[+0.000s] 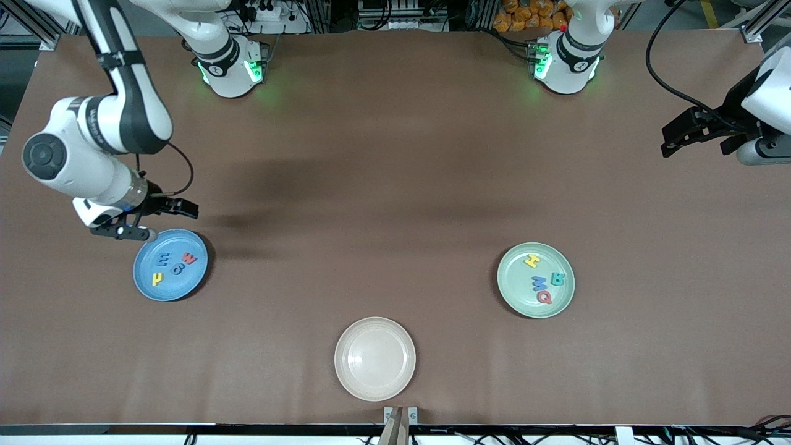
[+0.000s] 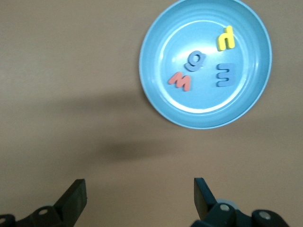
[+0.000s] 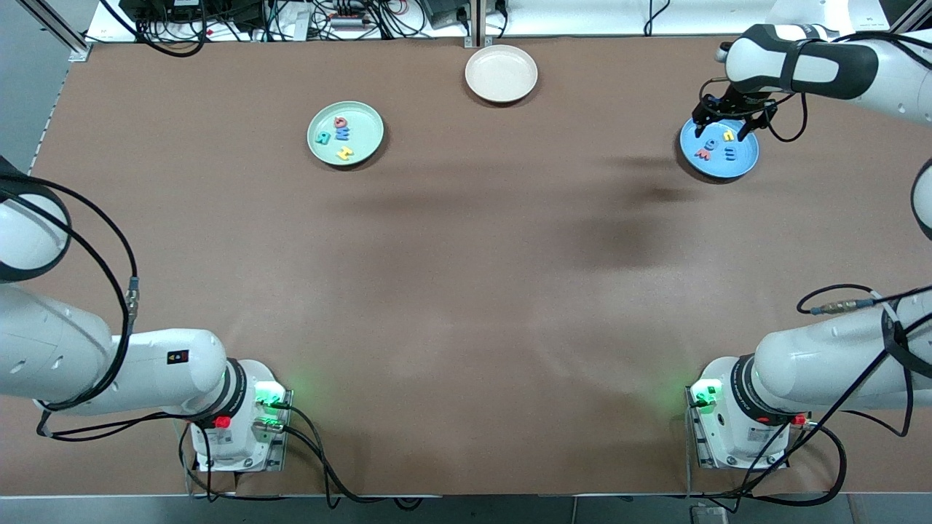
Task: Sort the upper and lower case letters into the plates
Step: 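Release the blue E and withdraw the right gripper from the plate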
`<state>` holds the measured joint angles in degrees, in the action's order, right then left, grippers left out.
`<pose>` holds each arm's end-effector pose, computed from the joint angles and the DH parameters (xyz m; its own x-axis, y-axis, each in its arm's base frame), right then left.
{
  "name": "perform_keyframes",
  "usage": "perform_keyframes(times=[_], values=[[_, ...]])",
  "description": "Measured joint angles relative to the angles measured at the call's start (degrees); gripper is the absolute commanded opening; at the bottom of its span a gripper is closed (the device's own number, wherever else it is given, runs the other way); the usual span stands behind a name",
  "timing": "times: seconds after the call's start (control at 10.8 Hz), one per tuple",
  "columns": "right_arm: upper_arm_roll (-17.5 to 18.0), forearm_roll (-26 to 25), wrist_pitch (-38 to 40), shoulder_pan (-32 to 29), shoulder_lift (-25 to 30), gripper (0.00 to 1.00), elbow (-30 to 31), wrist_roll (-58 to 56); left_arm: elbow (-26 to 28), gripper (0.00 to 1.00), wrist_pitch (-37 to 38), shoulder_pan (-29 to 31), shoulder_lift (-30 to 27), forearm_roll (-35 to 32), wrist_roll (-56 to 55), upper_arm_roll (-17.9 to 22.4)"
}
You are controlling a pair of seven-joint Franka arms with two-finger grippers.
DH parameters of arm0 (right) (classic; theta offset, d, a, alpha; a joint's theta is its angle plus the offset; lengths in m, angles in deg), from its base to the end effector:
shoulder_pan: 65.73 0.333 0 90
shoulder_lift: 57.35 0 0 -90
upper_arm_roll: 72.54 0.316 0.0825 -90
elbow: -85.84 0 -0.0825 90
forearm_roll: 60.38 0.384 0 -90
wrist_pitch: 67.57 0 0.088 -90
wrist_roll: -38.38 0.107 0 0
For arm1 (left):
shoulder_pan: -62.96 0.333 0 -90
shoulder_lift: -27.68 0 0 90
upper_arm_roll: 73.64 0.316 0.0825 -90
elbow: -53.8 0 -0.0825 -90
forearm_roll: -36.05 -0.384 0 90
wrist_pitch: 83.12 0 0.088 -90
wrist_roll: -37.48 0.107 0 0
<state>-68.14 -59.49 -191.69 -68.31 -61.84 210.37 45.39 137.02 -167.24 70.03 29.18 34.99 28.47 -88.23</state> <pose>0.5355 0.0174 0.3499 0.9913 -0.0990 -0.0869 -0.1000 -0.9950 -0.0075 0.5479 -0.0680 0.6568 0.9996 0.0279 -0.0077 0.0278 -0.9995 -0.0132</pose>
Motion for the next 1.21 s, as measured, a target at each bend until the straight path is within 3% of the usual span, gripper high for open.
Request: perform_keyframes(times=[0.37, 0.65, 1.21], values=[[-0.34, -0.18, 1.61, 0.81, 4.62, 1.0, -1.82, -1.75, 0.0, 1.0, 0.01, -0.01, 0.01, 0.0, 0.0, 0.01], [-2.89, -0.2, 13.1, 0.8, 5.07, 1.0, -12.39, -7.35, -0.01, 1.0, 0.01, 0.02, 0.02, 0.0, 0.0, 0.17], [-2.62, -0.1, 30.19, 1.76, 5.33, 1.0, -29.46, -10.89, -0.05, 1.0, 0.01, 0.06, 0.02, 0.0, 0.0, 0.23]])
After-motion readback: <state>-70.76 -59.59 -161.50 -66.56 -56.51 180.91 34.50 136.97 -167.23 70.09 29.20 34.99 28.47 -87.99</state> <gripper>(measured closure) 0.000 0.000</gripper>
